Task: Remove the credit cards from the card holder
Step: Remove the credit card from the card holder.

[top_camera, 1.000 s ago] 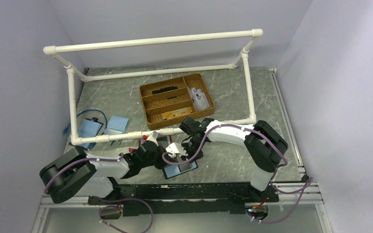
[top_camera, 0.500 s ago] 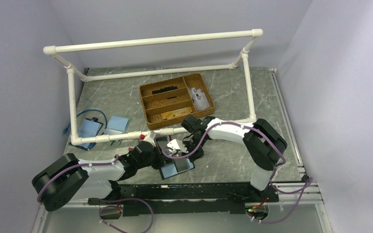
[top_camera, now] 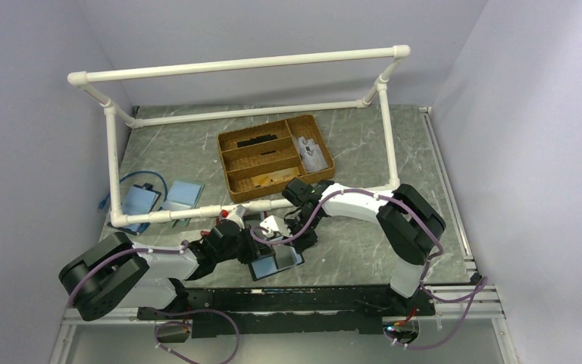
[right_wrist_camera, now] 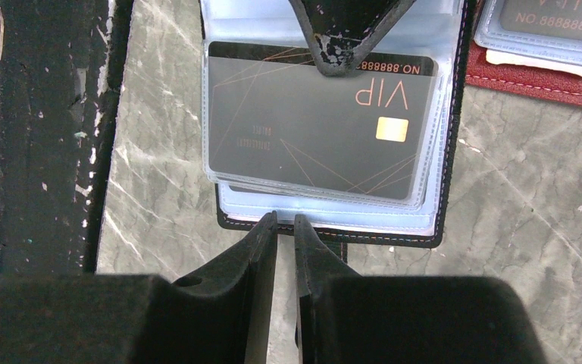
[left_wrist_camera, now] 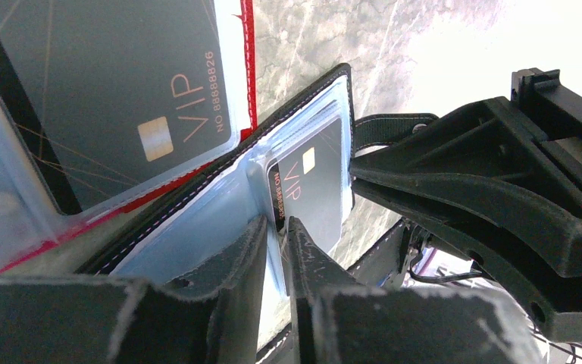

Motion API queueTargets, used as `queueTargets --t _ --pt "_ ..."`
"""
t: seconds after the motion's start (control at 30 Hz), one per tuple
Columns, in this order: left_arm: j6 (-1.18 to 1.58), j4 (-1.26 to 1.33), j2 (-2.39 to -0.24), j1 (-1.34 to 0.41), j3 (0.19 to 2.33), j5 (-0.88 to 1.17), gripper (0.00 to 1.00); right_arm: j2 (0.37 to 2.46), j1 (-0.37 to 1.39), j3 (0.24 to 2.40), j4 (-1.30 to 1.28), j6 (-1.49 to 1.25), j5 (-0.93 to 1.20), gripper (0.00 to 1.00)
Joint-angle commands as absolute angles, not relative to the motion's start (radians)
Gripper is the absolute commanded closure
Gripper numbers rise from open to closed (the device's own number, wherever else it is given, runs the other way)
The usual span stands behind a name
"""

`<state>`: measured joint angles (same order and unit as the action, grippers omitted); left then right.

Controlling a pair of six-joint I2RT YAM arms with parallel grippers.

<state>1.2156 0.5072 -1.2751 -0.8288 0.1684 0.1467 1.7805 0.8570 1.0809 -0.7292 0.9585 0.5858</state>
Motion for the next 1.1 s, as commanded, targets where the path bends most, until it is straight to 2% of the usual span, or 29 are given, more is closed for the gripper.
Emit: queueTargets --t 0.0,0.53,0.63,0.77,1.07 --pt "1.194 0.486 -1.301 -0.831 0.191 0.177 0.76 1.799 0.861 1.097 -0.736 0.951 0.624 0.83" --pt "1.194 0.63 -1.426 -0.83 0.192 0.228 0.76 1.81 0.862 1.109 -0.746 0.942 0.666 0.83" --pt "1.194 0.641 -1.431 -0.831 0.193 0.223 0.8 1.815 0.864 1.114 -0.75 0.938 0.675 0.83" --pt "1.186 0.67 -1.437 -0.831 0.182 0.222 1.0 1.817 0.864 1.12 -0.754 0.933 0.681 0.83" --pt "1.052 0.699 -1.317 -0.831 0.109 0.179 1.0 1.784 0.809 1.133 -0.761 0.912 0.674 0.82"
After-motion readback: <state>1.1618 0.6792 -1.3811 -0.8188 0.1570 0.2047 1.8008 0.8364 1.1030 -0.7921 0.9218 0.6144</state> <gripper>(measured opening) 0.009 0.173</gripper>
